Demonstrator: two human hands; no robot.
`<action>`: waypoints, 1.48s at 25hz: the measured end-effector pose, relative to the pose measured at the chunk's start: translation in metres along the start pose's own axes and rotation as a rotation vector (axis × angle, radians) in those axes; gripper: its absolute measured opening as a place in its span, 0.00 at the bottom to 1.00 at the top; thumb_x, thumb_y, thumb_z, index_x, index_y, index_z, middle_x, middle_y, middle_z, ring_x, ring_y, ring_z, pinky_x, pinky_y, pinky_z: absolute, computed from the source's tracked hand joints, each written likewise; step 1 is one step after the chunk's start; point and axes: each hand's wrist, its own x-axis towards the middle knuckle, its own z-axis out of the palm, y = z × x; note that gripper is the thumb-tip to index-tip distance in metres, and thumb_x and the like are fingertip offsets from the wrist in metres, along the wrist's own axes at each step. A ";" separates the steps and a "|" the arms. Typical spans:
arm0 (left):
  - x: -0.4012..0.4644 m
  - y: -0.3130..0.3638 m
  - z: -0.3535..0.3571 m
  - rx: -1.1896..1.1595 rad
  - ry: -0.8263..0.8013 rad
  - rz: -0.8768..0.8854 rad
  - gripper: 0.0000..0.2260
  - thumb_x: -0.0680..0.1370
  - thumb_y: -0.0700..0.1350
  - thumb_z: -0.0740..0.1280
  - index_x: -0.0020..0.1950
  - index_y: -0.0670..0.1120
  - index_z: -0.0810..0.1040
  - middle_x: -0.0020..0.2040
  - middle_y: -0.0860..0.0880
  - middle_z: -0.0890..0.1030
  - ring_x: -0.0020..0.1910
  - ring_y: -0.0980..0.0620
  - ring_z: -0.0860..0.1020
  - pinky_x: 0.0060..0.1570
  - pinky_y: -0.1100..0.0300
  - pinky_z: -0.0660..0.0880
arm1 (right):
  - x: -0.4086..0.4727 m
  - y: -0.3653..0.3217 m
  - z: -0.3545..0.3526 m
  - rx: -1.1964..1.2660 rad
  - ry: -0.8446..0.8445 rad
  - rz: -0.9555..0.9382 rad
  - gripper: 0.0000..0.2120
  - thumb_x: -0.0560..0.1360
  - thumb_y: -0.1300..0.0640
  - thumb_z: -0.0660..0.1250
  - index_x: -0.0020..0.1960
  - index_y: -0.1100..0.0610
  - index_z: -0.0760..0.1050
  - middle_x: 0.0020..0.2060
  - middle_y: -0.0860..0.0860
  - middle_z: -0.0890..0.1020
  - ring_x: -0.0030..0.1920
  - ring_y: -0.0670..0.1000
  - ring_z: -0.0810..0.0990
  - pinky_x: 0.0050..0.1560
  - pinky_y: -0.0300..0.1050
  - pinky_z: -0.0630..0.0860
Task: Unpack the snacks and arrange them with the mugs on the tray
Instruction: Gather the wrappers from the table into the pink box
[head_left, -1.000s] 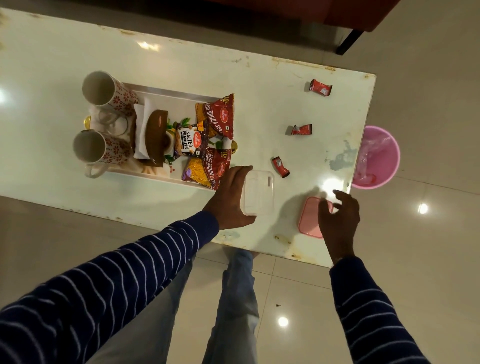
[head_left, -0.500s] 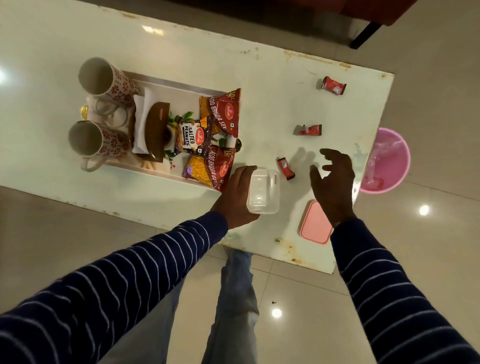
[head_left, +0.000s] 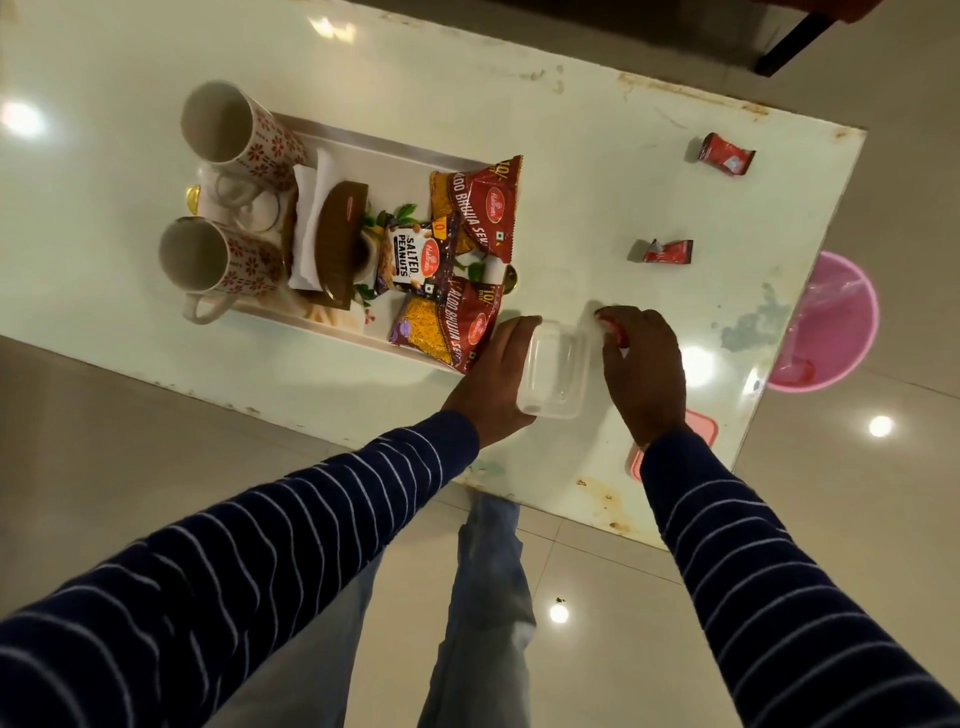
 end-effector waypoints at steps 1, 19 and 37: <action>0.001 0.000 0.000 -0.002 0.004 -0.002 0.47 0.62 0.46 0.81 0.75 0.45 0.60 0.70 0.46 0.65 0.68 0.50 0.65 0.64 0.60 0.67 | -0.002 -0.001 -0.003 0.065 0.068 0.023 0.13 0.79 0.60 0.63 0.62 0.53 0.77 0.53 0.50 0.79 0.52 0.51 0.79 0.53 0.46 0.79; 0.033 0.055 -0.034 0.138 0.009 0.176 0.58 0.62 0.64 0.77 0.80 0.45 0.48 0.80 0.44 0.46 0.78 0.42 0.51 0.73 0.51 0.54 | 0.006 -0.006 -0.041 0.113 0.303 -0.116 0.11 0.80 0.56 0.66 0.61 0.55 0.77 0.53 0.50 0.79 0.51 0.51 0.79 0.53 0.46 0.78; 0.192 0.098 0.017 0.297 -0.046 0.248 0.07 0.80 0.39 0.64 0.54 0.45 0.79 0.53 0.47 0.78 0.54 0.48 0.75 0.50 0.55 0.76 | 0.160 0.050 -0.083 -0.331 0.072 -0.196 0.19 0.80 0.64 0.57 0.67 0.55 0.76 0.60 0.59 0.76 0.61 0.61 0.74 0.59 0.53 0.75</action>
